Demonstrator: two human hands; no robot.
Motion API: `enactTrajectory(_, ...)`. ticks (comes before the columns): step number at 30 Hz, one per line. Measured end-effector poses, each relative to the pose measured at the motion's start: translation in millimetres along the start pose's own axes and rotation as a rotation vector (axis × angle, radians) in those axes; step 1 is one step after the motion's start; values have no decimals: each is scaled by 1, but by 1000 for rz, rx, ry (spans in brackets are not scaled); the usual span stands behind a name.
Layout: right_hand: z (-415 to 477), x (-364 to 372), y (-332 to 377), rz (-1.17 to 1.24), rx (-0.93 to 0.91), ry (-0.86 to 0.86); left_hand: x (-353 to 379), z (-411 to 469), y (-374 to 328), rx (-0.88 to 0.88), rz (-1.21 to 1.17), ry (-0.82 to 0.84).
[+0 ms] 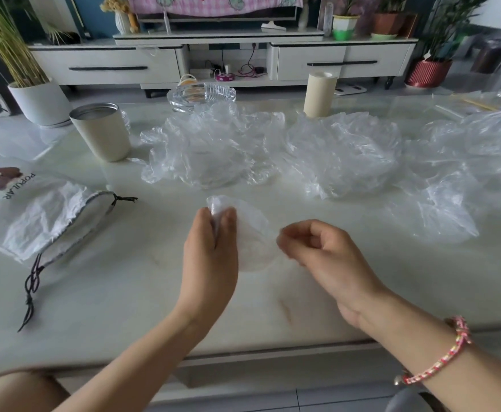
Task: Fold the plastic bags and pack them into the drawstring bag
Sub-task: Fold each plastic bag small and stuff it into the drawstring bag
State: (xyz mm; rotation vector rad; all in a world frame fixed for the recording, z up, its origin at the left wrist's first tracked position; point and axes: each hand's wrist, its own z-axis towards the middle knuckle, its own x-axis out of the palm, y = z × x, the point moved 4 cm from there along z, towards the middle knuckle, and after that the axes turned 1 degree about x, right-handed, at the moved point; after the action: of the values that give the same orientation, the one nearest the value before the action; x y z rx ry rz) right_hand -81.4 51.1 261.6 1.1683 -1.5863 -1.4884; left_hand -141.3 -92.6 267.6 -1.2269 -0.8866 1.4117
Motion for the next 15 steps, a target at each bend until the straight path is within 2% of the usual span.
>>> enactTrajectory(1, 2, -2, -2, 95, 71, 45, 0, 0, -1, -13, -38, 15)
enactTrajectory(3, -2, 3, 0, 335, 220, 240, 3, -2, -3, -38, -115, 54)
enactTrajectory(5, -10, 13, 5, 417, 261, 401, 7, -6, -6, -64, -194, 110)
enactTrajectory(6, -13, 16, 6, 410, 251, 423, 9, -8, -8, -76, -233, 136)
enactTrajectory(8, -14, 20, 6, 422, 229, 364, 10, -9, -11, -62, -240, 167)
enactTrajectory(12, -8, 16, 4, 497, 220, 222, 5, -6, -13, 65, -61, 145)
enactTrajectory(15, -7, 16, 1, 497, 230, 179, 4, -9, -16, 89, 21, 158)
